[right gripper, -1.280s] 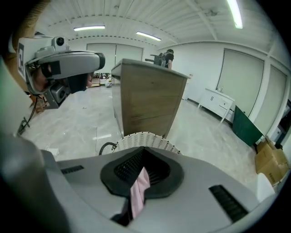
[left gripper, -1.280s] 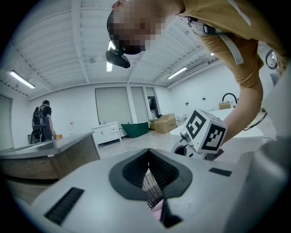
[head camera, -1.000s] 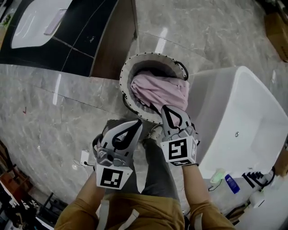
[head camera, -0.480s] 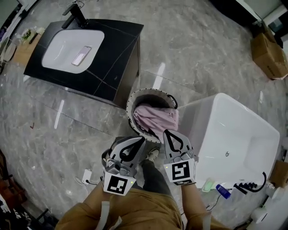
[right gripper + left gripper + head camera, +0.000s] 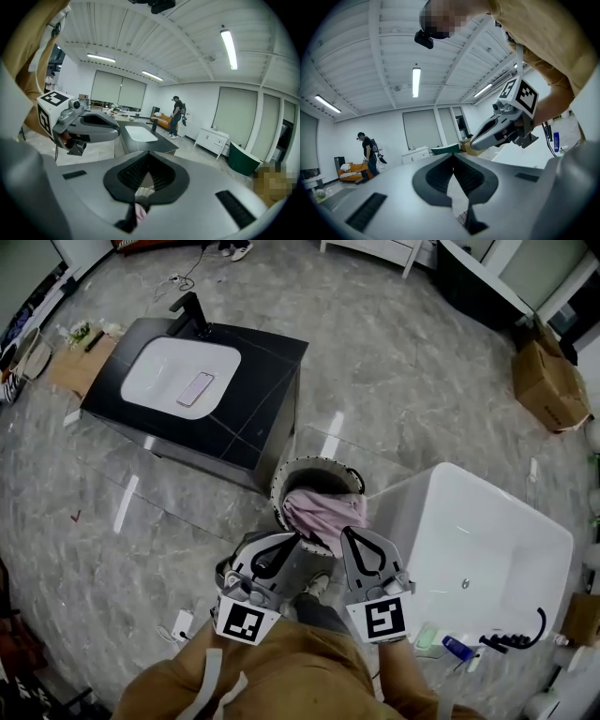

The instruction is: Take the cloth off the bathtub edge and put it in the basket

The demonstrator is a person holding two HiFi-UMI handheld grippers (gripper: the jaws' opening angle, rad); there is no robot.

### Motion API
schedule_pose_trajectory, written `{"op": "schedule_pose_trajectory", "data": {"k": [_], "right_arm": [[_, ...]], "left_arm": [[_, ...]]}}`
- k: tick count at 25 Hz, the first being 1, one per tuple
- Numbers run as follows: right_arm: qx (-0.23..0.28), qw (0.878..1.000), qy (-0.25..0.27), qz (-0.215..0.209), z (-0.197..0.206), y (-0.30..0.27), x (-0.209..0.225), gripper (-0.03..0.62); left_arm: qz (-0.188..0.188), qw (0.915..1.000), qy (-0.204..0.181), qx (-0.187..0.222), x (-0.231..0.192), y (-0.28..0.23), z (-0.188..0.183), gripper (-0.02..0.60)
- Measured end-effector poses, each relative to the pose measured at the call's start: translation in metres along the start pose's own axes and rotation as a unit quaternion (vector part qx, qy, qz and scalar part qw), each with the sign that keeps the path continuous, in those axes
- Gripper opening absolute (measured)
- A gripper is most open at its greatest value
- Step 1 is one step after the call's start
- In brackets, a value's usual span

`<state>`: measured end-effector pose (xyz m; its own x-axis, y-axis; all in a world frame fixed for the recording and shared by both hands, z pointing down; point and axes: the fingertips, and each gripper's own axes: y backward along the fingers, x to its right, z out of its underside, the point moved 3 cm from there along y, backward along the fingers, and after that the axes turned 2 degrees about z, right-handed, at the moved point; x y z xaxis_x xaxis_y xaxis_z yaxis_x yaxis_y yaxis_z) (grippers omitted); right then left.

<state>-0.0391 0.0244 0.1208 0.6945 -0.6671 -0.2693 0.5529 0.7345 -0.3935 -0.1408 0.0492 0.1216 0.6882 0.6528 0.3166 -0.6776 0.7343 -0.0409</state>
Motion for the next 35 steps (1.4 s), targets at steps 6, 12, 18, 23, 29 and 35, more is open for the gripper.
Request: {"op": "schedule_pose_trajectory", "data": {"k": [6,12,18,23,29,35], "right_arm": [[0.073,0.997,-0.027,0.028,-0.044,0.035,0.008,0.006],[0.106,0.993,-0.011,0.057,-0.069,0.062,0.014,0.006],[0.117,0.991,-0.005,0.068,-0.078,0.073,0.022,0.006],[0.104,0.992,0.009,0.065,-0.080,0.073,0.025,0.006],[0.099,0.993,0.020,0.065,-0.082,0.070,0.032,0.006],[0.102,0.992,0.025,0.066,-0.087,0.070,0.039,0.006]], "left_arm": [[0.010,0.9999,-0.009,0.010,-0.006,0.011,-0.025,0.006],[0.021,0.9994,-0.015,0.024,-0.011,0.018,-0.044,0.006],[0.018,0.9986,-0.031,0.038,-0.019,0.012,-0.058,0.006],[0.015,0.9981,-0.039,0.046,-0.026,0.006,-0.064,0.006],[0.013,0.9977,-0.043,0.052,-0.027,-0.003,-0.065,0.006],[0.009,0.9973,-0.047,0.056,-0.033,-0.008,-0.071,0.006]]}}
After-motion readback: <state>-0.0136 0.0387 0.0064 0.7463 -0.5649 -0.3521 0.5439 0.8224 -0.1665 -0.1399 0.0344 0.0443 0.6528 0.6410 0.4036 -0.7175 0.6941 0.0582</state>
